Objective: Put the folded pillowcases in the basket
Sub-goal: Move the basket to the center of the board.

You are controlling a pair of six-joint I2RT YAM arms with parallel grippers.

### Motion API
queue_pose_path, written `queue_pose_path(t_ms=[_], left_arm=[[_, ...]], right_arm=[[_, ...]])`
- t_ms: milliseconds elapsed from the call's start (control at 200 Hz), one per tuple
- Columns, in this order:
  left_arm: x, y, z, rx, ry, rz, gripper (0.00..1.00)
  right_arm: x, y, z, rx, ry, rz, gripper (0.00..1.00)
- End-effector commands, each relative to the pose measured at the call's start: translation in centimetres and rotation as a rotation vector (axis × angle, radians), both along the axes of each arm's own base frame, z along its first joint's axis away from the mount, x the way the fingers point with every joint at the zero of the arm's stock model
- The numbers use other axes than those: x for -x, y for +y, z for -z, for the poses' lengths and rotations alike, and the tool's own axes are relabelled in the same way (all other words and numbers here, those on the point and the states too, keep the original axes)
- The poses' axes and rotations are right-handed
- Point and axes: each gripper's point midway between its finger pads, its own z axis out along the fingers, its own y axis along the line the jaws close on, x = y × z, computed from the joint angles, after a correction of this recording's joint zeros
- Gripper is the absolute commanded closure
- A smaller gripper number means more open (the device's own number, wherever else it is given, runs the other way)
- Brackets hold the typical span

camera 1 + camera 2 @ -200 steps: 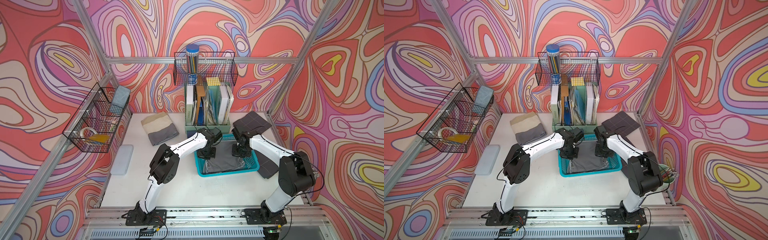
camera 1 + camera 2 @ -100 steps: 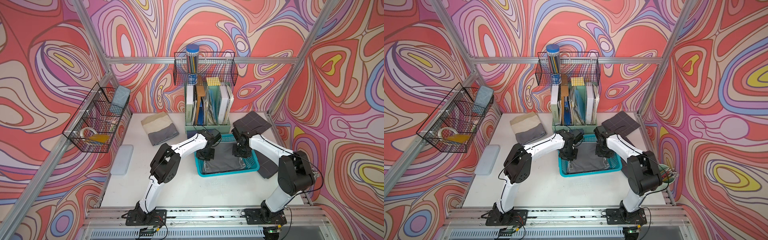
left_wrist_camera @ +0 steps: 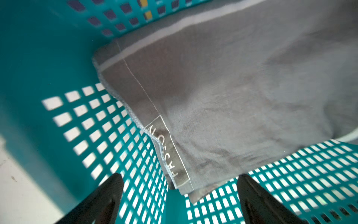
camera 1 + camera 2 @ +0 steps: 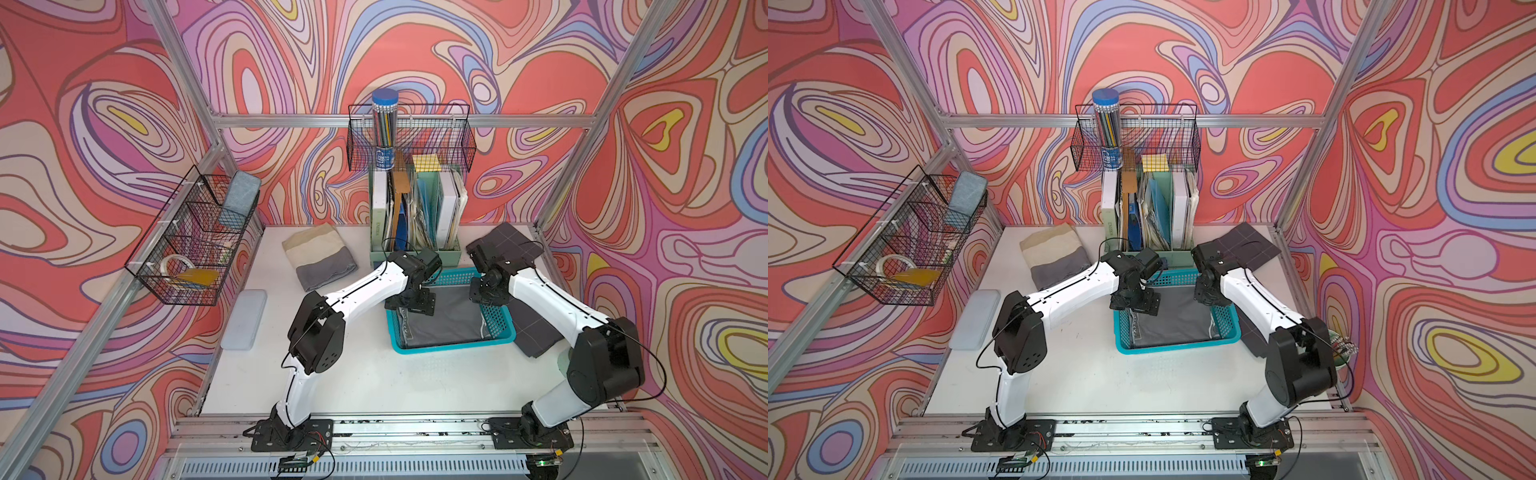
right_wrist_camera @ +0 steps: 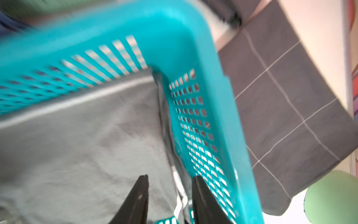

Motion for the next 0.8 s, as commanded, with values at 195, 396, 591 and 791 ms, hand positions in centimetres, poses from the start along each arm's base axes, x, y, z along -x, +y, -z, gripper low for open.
queue_pose_path(t_ms=[195, 396, 591, 791], left_arm=[[0.7, 6.2, -5.0, -0.044, -0.096, 0.001, 0.05], [1.2, 6.0, -1.7, -0.023, -0.072, 0.006, 0.07], [0.9, 5.7, 1.4, -0.049, -0.015, -0.019, 0.09], [0.6, 4.8, 3.7, -0.041, 0.025, -0.015, 0.47]], right_arm=[[0.2, 0.1, -6.0, -0.054, -0.132, -0.022, 0.61], [0.9, -0.7, -6.7, -0.017, -0.14, -0.023, 0.61], [2.1, -1.2, -7.7, -0.016, -0.151, -0.018, 0.61], [2.5, -1.4, -8.2, -0.015, -0.166, -0.018, 0.63]])
